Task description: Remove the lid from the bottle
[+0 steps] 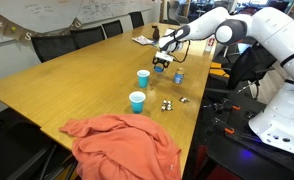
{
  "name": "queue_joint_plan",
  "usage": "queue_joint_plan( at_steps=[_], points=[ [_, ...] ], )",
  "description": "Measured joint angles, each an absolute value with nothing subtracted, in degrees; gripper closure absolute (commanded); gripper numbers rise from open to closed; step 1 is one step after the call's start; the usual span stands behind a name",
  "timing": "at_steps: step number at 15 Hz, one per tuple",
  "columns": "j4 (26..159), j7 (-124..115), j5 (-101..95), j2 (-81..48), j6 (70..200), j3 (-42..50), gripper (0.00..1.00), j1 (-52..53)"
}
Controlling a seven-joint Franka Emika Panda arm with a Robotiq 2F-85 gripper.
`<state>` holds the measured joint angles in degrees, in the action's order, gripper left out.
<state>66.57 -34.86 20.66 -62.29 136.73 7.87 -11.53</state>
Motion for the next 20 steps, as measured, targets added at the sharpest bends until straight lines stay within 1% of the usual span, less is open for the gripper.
queue_joint_plan(
  at_steps=[2, 3, 4, 5, 6, 7, 14, 16, 20],
  points=[
    [63.66, -36.31, 20.3, -64.79, 135.53, 8.09, 0.45, -11.59],
    [62.41, -36.67, 20.18, -65.79, 134.97, 8.17, 0.19, -11.64],
    [61.22, -37.1, 20.07, -66.67, 134.24, 8.22, 0.04, -11.71],
    [60.1, -37.64, 19.82, -67.42, 133.44, 8.24, 0.04, -11.8],
    [59.07, -38.04, 19.54, -68.02, 132.65, 8.24, 0.01, -11.91],
    [58.08, -38.49, 19.24, -68.52, 131.75, 8.24, 0.0, -12.07],
    [55.39, -38.4, 18.58, -67.02, 128.9, 8.33, 0.0, -12.6],
    [57.28, -38.05, 18.6, -63.77, 127.55, 8.27, 0.0, -12.48],
    [66.01, -35.87, 18.1, -53.93, 126.18, 8.71, 0.0, -11.9]
  ],
)
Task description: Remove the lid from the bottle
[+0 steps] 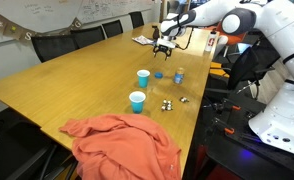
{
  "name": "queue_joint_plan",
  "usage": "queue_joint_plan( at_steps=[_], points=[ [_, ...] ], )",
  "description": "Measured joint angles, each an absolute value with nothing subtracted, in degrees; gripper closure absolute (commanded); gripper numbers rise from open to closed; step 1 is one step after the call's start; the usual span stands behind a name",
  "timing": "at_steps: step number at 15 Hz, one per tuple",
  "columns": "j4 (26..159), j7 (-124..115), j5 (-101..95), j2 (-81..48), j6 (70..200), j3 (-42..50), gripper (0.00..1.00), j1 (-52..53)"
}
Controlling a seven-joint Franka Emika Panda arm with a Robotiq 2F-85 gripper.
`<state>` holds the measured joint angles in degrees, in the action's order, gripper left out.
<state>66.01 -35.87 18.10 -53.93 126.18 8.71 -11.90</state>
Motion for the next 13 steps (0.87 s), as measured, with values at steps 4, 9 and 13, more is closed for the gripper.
queue_joint_plan(
  at_steps=[4, 9, 13],
  points=[
    [75.4, -34.16, 15.88, -44.54, 126.2, 9.81, 0.0, -11.3],
    [87.46, -31.83, 14.67, -32.62, 126.32, 10.43, 0.0, -11.27],
    [97.94, -30.6, 13.51, -22.92, 126.65, 10.6, 0.0, -11.15]
  ],
)
